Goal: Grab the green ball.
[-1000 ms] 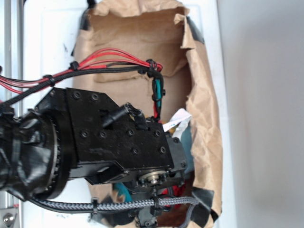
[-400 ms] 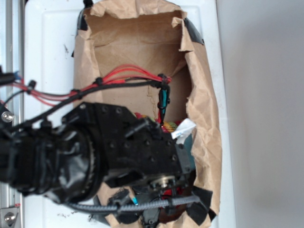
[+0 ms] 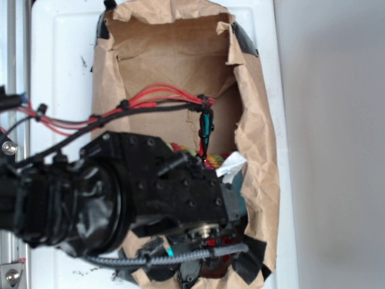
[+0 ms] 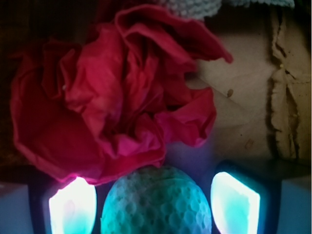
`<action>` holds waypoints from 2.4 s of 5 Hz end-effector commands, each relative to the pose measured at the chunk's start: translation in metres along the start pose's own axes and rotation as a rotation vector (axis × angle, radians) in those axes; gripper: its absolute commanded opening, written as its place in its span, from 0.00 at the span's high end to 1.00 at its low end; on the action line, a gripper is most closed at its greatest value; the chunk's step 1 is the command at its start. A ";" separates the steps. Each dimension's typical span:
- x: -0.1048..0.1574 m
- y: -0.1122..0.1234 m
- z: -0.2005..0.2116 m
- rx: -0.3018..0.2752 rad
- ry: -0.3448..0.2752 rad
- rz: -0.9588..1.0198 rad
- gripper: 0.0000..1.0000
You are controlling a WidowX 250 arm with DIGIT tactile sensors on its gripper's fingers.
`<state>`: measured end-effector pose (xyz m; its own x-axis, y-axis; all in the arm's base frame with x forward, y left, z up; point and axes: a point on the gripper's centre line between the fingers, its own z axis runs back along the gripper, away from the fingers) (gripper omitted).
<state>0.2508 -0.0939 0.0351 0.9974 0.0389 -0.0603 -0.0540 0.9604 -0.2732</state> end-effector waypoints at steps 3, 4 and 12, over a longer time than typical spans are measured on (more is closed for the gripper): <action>-0.014 -0.003 0.005 0.032 -0.007 -0.069 1.00; -0.012 -0.002 0.011 0.029 -0.020 -0.068 1.00; 0.044 0.052 0.179 0.168 -0.278 -0.007 1.00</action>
<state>0.3033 0.0099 0.1698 0.9830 0.1026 0.1525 -0.0847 0.9892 -0.1196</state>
